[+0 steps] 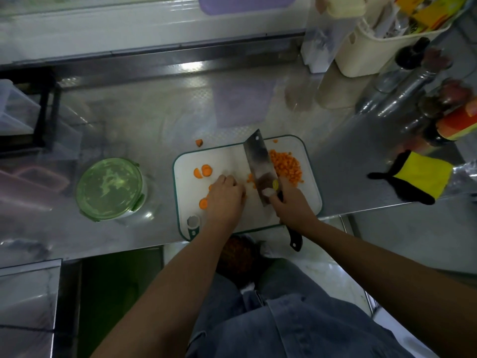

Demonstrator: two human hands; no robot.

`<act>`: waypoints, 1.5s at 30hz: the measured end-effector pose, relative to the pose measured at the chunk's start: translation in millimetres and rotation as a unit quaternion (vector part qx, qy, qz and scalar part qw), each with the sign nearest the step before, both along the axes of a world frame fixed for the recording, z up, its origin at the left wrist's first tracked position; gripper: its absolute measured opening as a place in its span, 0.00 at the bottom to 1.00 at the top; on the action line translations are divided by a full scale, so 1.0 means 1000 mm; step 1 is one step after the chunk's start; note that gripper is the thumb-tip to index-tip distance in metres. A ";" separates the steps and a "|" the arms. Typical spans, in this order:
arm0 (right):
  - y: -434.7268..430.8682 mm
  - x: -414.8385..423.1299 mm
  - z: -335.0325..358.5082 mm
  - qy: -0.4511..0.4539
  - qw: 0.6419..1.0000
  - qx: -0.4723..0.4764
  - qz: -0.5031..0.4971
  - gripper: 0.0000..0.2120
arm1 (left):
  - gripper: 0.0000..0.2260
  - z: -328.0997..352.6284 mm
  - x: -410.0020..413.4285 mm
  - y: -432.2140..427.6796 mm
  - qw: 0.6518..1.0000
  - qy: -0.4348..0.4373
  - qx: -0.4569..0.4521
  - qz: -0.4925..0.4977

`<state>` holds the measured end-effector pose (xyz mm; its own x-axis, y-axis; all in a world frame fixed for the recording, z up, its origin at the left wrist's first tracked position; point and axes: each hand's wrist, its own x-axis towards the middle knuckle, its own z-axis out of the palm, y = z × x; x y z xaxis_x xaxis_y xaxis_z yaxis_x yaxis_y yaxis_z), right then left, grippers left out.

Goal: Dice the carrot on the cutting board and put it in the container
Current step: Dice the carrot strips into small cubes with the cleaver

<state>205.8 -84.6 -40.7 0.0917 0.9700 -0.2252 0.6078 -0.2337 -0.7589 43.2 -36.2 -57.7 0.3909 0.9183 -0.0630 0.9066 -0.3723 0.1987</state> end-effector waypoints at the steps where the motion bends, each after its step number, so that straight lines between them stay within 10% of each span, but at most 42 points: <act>1: 0.001 -0.001 0.000 -0.001 1.000 0.002 0.010 0.04 | 0.02 0.001 -0.001 0.000 1.000 0.007 0.003 0.008; 17: 0.004 -0.032 -0.008 -0.160 0.975 0.013 0.154 0.22 | 0.07 0.002 -0.009 0.003 0.992 -0.043 -0.035 0.115; 45: 0.004 -0.039 -0.012 -0.139 0.983 0.011 0.117 0.24 | 0.09 0.003 -0.011 0.006 0.992 0.002 -0.045 0.122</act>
<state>167.1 -80.7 -52.7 -0.0792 0.9764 -0.2008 0.8279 -0.0478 -0.5589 32.7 -30.5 -54.3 0.1573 0.9763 -0.1489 0.9682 -0.1227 0.2180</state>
